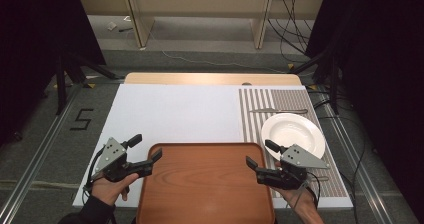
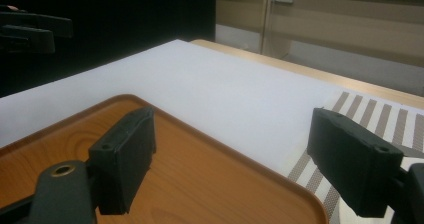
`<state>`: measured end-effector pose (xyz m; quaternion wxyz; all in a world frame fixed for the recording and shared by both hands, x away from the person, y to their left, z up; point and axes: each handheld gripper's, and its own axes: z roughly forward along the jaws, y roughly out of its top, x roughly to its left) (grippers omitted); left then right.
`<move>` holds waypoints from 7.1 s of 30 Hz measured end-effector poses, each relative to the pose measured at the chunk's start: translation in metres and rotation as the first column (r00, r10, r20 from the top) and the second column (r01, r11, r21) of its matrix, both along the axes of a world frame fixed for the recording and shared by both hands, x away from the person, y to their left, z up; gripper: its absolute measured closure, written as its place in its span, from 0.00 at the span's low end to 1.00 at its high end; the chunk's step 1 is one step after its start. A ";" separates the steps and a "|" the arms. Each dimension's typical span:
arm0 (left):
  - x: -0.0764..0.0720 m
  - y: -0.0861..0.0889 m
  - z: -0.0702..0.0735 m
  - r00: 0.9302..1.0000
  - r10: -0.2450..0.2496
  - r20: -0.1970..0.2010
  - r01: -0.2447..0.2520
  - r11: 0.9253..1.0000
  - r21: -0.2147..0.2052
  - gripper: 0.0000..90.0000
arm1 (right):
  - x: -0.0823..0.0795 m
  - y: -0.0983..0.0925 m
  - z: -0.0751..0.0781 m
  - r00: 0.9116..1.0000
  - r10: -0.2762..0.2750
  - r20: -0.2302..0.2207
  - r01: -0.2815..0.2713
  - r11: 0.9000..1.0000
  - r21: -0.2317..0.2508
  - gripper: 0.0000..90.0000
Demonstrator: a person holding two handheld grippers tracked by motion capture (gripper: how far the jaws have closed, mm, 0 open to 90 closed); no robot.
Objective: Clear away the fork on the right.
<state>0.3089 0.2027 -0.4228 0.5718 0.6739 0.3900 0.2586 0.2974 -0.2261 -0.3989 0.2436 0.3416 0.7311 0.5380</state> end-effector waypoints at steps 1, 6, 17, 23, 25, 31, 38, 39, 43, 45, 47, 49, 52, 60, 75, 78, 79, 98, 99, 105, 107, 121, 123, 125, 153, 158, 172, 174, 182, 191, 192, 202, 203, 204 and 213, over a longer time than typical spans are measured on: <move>0.000 0.000 0.000 1.000 0.000 -0.001 0.000 1.000 0.000 0.18 | 0.000 0.000 0.000 1.000 0.001 0.000 -0.001 1.000 0.001 0.22; 0.000 0.000 0.000 1.000 0.001 -0.001 -0.001 1.000 0.000 0.18 | 0.000 -0.001 0.000 1.000 -0.002 -0.002 0.002 1.000 -0.002 0.23; 0.000 -0.001 -0.001 1.000 -0.002 -0.004 0.002 1.000 0.005 0.18 | 0.003 -0.010 0.002 1.000 0.001 -0.024 -0.002 0.999 -0.035 0.23; 0.000 0.000 -0.001 1.000 -0.001 -0.005 0.001 1.000 0.004 0.18 | 0.008 -0.022 0.001 0.999 -0.002 -0.049 -0.002 0.996 -0.090 0.23; 0.000 0.000 0.000 1.000 -0.002 -0.004 0.002 1.000 0.002 0.18 | 0.009 -0.027 -0.002 0.998 0.018 -0.068 -0.029 0.986 -0.163 0.23; 0.000 0.000 -0.001 1.000 -0.001 -0.008 0.001 1.000 0.002 0.18 | 0.014 -0.042 -0.006 0.993 0.007 -0.119 -0.032 0.977 -0.211 0.25; 0.000 -0.001 -0.001 1.000 0.000 -0.007 0.000 1.000 0.005 0.18 | 0.018 -0.055 -0.013 0.984 -0.003 -0.181 -0.046 0.962 -0.270 0.25; 0.000 -0.001 -0.001 1.000 0.000 -0.007 0.000 1.000 0.004 0.18 | 0.018 -0.057 -0.013 0.982 -0.005 -0.186 -0.047 0.960 -0.275 0.25; 0.000 0.000 -0.001 1.000 0.000 -0.007 0.000 1.000 0.003 0.18 | 0.021 -0.066 -0.015 0.974 -0.029 -0.224 -0.036 0.959 -0.281 0.25; 0.000 -0.001 -0.001 1.000 0.000 -0.007 0.000 1.000 0.003 0.19 | 0.021 -0.068 -0.015 0.972 -0.042 -0.233 -0.030 0.955 -0.295 0.25; 0.000 -0.001 -0.001 1.000 0.001 -0.008 -0.001 1.000 0.004 0.19 | 0.021 -0.069 -0.015 0.970 -0.042 -0.240 -0.033 0.953 -0.300 0.25; 0.000 -0.001 -0.001 1.000 0.001 -0.008 -0.001 1.000 0.004 0.19 | 0.021 -0.069 -0.015 0.969 -0.044 -0.245 -0.034 0.952 -0.304 0.25; 0.000 -0.001 -0.001 1.000 0.004 -0.008 -0.004 1.000 0.005 0.19 | 0.022 -0.070 -0.016 0.965 -0.043 -0.259 -0.045 0.946 -0.322 0.25; 0.000 0.000 -0.001 1.000 0.006 -0.006 -0.006 1.000 0.006 0.19 | 0.022 -0.070 -0.019 0.950 -0.040 -0.310 -0.086 0.919 -0.384 0.26; -0.001 0.000 -0.001 1.000 0.008 -0.004 -0.008 1.000 0.010 0.19 | 0.021 -0.083 -0.023 0.921 -0.050 -0.386 -0.138 0.886 -0.443 0.27; 0.000 0.000 -0.001 1.000 0.009 -0.003 -0.009 1.000 0.006 0.19 | 0.020 -0.084 -0.025 0.906 -0.044 -0.421 -0.171 0.871 -0.460 0.28; 0.000 0.000 -0.001 1.000 0.010 -0.003 -0.010 1.000 0.006 0.19 | 0.020 -0.085 -0.025 0.901 -0.048 -0.431 -0.175 0.869 -0.463 0.28; 0.000 0.000 -0.001 1.000 0.009 -0.004 -0.009 1.000 0.009 0.19 | 0.024 -0.097 -0.039 0.848 -0.128 -0.515 -0.221 0.798 -0.561 0.36; 0.000 0.000 -0.001 1.000 0.009 -0.004 -0.009 1.000 0.009 0.19 | 0.024 -0.098 -0.039 0.848 -0.129 -0.515 -0.223 0.794 -0.566 0.37; 0.000 -0.001 -0.001 1.000 0.007 -0.004 -0.007 1.000 0.010 0.19 | 0.028 -0.099 -0.045 0.831 -0.145 -0.537 -0.243 0.773 -0.586 0.42; 0.000 -0.001 -0.001 1.000 0.006 -0.004 -0.006 1.000 0.011 0.19 | 0.029 -0.100 -0.045 0.826 -0.149 -0.544 -0.252 0.766 -0.592 0.45; 0.000 -0.001 -0.001 1.000 0.005 -0.005 -0.005 1.000 0.014 0.19 | 0.038 -0.100 -0.049 0.811 -0.156 -0.563 -0.286 0.734 -0.616 0.56; 0.000 -0.001 -0.002 1.000 0.003 -0.006 -0.003 1.000 0.015 0.19 | 0.040 -0.099 -0.050 0.809 -0.156 -0.567 -0.295 0.725 -0.622 0.57; 0.000 -0.001 -0.002 1.000 0.003 -0.006 -0.003 1.000 0.016 0.19 | 0.041 -0.098 -0.051 0.807 -0.162 -0.568 -0.301 0.715 -0.631 0.59; 0.000 -0.001 -0.001 1.000 0.004 -0.005 -0.004 1.000 0.011 0.19 | 0.046 -0.084 -0.050 0.759 -0.167 -0.629 -0.381 0.669 -0.638 0.88; 0.000 0.000 -0.002 1.000 0.008 -0.008 -0.008 1.000 0.011 0.19 | 0.045 -0.081 -0.050 0.762 -0.155 -0.629 -0.402 0.647 -0.648 0.93; 0.000 0.000 -0.001 1.000 0.009 -0.006 -0.009 1.000 0.011 0.19 | 0.037 -0.072 -0.030 0.825 -0.079 -0.560 -0.360 0.690 -0.627 0.95; 0.000 0.000 -0.001 1.000 0.009 -0.006 -0.009 1.000 0.012 0.19 | 0.037 -0.071 -0.027 0.831 -0.070 -0.552 -0.354 0.700 -0.621 0.95; 0.000 0.001 -0.001 1.000 0.010 -0.003 -0.010 1.000 0.010 0.19 | 0.034 -0.057 -0.003 0.877 0.028 -0.479 -0.314 0.789 -0.528 0.95; 0.000 0.000 -0.001 1.000 0.011 -0.003 -0.011 1.000 0.010 0.19 | 0.032 -0.042 0.007 0.900 0.072 -0.429 -0.278 0.855 -0.439 0.95; 0.000 0.000 -0.001 1.000 0.011 -0.003 -0.011 1.000 0.010 0.19 | 0.032 -0.041 0.008 0.900 0.078 -0.428 -0.279 0.859 -0.429 0.95; 0.000 0.000 -0.001 1.000 0.009 -0.002 -0.009 1.000 0.007 0.19 | 0.030 -0.025 0.012 0.904 0.127 -0.409 -0.291 0.883 -0.369 0.95; 0.000 0.000 -0.001 1.000 0.008 -0.003 -0.008 1.000 0.008 0.19 | 0.030 -0.024 0.012 0.903 0.127 -0.409 -0.290 0.885 -0.364 0.95; 0.000 0.000 -0.001 1.000 0.008 -0.003 -0.008 1.000 0.008 0.19 | 0.030 -0.022 0.012 0.902 0.130 -0.411 -0.291 0.887 -0.358 0.95; 0.000 0.000 -0.001 1.000 0.006 -0.004 -0.006 1.000 0.005 0.19 | 0.029 -0.012 0.011 0.899 0.145 -0.413 -0.301 0.890 -0.342 0.95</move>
